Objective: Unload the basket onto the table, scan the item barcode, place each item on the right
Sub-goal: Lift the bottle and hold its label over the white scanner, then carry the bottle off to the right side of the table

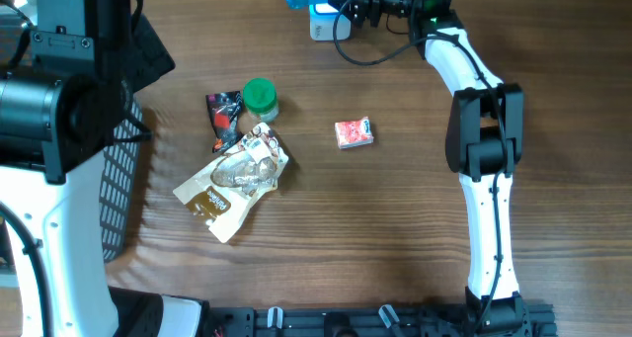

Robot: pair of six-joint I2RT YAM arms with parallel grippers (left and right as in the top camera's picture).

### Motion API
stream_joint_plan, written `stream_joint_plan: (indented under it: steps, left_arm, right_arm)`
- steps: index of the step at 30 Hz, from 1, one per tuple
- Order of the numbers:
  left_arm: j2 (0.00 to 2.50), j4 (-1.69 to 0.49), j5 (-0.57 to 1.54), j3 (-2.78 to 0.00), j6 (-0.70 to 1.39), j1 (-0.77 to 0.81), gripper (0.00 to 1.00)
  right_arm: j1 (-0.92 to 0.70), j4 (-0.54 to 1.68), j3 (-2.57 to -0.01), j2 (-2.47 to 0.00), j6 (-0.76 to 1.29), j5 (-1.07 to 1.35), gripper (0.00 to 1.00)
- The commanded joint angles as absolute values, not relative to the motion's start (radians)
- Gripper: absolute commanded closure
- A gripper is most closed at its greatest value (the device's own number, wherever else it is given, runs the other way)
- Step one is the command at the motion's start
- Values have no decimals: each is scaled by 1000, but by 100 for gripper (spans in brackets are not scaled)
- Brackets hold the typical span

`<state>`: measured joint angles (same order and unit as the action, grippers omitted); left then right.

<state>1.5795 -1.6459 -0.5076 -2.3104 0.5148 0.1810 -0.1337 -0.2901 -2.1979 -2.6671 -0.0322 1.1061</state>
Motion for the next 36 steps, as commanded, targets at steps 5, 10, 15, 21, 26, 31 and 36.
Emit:
stream_joint_plan:
  steps: [5,10,15,21,26,31,36]
  left_arm:
    - [1573,-1644,-506,-2315,532,173,0]
    - [1573,-1644,-506,-2315,532,173,0]
    - [1573,-1644,-506,-2315,532,173,0]
    - [1573,-1644,-506,-2315,532,173,0]
    - [1573,-1644,-506,-2315,532,173,0]
    - [1573,-1644,-506,-2315,532,173,0]
    - [1573,-1644,-506,-2315,532,173,0]
  right_arm:
    - [-132,-336,-2214,-2676,-50,1143,62]
    - [-109,-517,-2214,-2676,190,1308,53]
    - [-83,-803,-2214,-2674,556,1346,49]
    - [38,-856,-2214,-2672,866,1345,51]
    - [173,-860,-2214,-2663,1062,1367,55]
    - [270,-732,-2214,-2660,1125,1338,57]
    - [276,-128,-2214,-2660,945,1117,59]
